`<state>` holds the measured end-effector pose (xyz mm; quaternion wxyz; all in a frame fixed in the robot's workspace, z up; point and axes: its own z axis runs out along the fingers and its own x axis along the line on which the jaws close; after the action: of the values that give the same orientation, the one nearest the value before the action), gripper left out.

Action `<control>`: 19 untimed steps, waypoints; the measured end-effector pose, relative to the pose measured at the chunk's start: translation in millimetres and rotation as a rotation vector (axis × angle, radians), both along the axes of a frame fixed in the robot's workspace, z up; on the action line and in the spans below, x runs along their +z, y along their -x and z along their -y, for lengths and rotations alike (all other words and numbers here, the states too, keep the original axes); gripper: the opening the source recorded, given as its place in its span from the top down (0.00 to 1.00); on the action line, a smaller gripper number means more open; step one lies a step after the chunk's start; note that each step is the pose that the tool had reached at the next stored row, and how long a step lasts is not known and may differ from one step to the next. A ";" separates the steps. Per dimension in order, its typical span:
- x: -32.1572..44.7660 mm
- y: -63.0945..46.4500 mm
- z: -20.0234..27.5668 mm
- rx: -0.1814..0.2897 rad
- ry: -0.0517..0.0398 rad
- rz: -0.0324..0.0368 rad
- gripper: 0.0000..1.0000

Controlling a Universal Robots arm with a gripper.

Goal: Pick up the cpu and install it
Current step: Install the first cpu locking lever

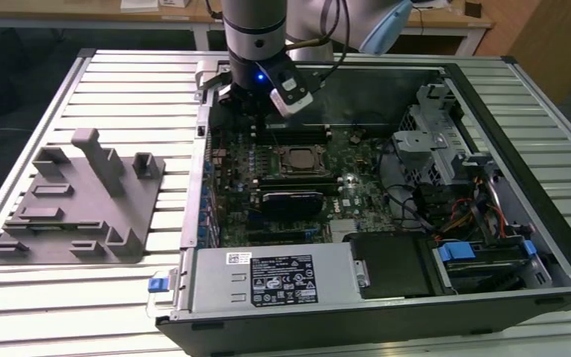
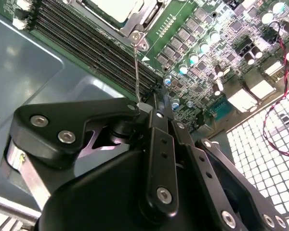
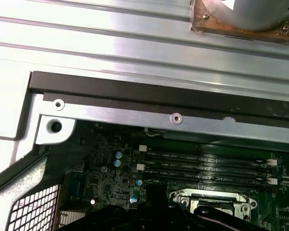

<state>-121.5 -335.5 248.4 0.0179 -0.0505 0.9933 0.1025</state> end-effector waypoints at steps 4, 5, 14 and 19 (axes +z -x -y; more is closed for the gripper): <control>0.1 -2.4 0.1 0.000 0.0001 -0.0001 0.89; 0.0 -4.4 0.0 0.000 0.0001 -0.0001 0.89; 0.0 -33.9 -0.3 0.000 0.0000 -0.0001 0.89; 0.1 -44.6 -0.4 0.000 0.0008 -0.0002 0.89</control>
<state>-77.0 -335.2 248.5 0.0178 -0.0506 0.9933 0.1021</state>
